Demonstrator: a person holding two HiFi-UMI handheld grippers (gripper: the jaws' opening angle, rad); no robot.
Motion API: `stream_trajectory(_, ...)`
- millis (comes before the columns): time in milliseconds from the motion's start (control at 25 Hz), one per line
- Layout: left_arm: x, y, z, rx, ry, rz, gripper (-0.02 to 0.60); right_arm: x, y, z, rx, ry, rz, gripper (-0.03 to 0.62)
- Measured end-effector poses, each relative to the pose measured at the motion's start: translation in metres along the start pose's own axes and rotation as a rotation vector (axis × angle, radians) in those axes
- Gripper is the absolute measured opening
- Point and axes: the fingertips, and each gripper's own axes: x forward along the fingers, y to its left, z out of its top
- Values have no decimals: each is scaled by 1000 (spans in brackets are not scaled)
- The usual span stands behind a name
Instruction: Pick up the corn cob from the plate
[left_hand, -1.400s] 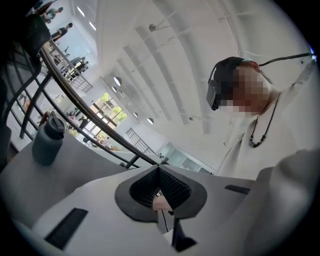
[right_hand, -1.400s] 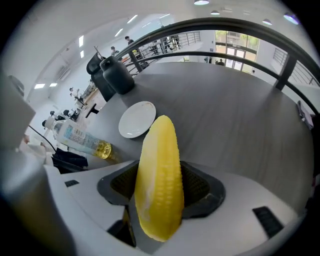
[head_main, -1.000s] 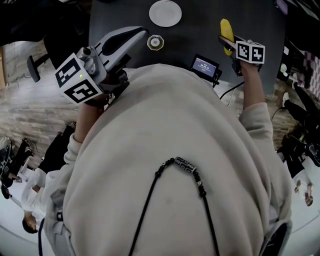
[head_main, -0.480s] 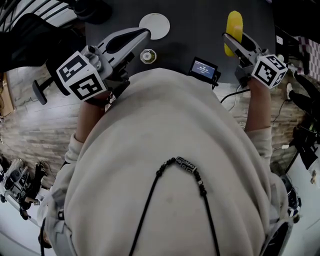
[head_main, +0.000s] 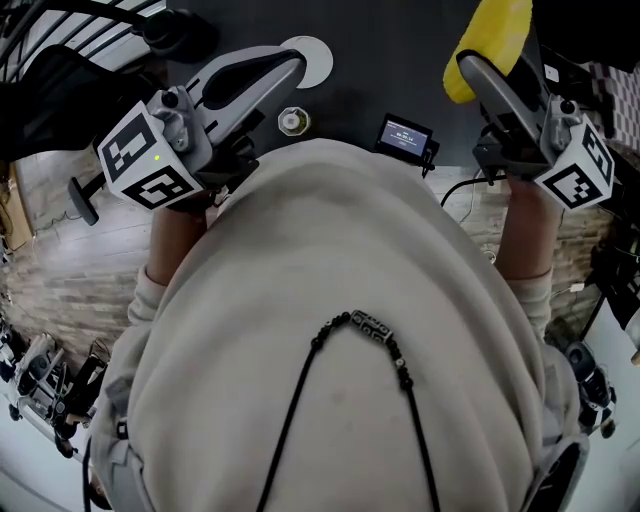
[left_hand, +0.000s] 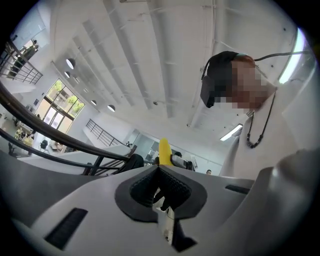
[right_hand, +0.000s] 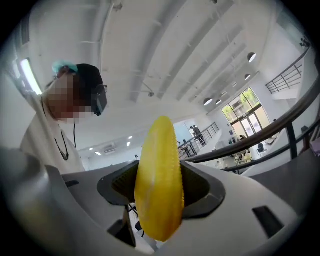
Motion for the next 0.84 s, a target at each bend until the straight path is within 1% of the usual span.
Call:
stream_trajectory(120, -3, -3, 2, 4, -18, -10, 2, 9, 17, 13, -42, -17, 44, 259)
stream_trajectory(280, -9, -3, 0, -2, -20, -5, 2, 18, 29, 15, -53, -17, 75, 259)
stream_trajectory(600, -11, -12, 0, -25, -50, -26, 2, 21, 36, 11, -50, -12, 88, 259)
stream_trajectory(840, -11, -15, -7, -25, -30, -41, 2, 28, 42, 7, -69, 3, 94, 259)
